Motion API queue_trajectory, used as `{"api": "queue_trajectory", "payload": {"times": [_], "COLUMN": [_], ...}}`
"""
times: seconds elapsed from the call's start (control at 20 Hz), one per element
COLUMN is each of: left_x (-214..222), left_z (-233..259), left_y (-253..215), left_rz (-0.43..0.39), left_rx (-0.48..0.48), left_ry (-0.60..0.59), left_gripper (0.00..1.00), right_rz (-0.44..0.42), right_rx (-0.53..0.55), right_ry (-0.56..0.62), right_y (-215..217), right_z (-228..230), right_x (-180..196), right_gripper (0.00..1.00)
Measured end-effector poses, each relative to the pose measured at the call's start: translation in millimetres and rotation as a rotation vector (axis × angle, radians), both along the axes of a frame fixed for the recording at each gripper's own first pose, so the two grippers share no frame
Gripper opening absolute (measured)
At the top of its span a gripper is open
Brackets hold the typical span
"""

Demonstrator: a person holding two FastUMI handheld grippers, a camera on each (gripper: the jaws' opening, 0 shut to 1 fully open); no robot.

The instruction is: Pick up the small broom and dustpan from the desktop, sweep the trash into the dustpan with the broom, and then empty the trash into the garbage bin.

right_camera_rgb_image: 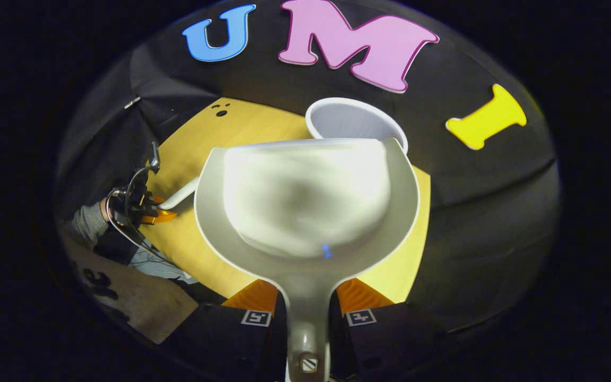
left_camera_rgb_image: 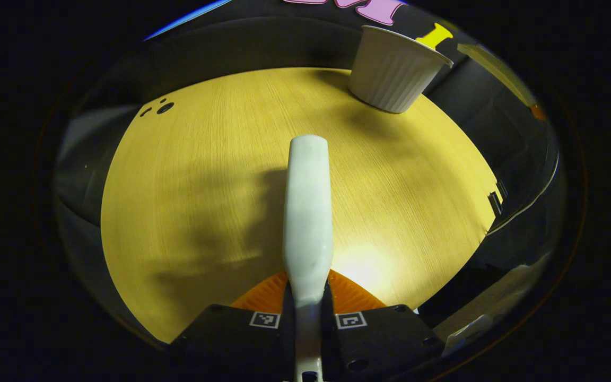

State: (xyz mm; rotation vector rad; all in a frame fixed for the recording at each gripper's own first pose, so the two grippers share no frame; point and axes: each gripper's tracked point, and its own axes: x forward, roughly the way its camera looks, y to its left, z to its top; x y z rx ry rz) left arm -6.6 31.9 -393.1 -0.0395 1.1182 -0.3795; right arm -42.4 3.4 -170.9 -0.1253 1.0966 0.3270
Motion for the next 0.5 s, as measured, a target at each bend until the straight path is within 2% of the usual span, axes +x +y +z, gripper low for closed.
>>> {"api": "queue_trajectory", "payload": {"times": [0.05, 0.1, 0.15, 0.5], "left_x": [0, 0, 0, 4], "left_z": [0, 0, 0, -8], "left_y": [1, 2, 3, 12], "left_rz": [0.002, 0.003, 0.003, 0.012], "left_rx": [0.005, 0.011, 0.019, 0.076], "left_ry": [0.001, 0.002, 0.003, 0.023], "left_gripper": [0.24, 0.24, 0.24, 0.24], "right_rz": [-0.013, -0.024, -0.028, -0.083], "right_rx": [0.016, 0.027, 0.037, 0.099], "right_ry": [0.018, 0.036, 0.047, 0.105], "right_y": [10, 18, 27, 72], "right_z": [-18, -35, -54, -145], "right_x": [-8, -16, -21, -38], "right_gripper": [0.31, 0.31, 0.36, 0.36]}}
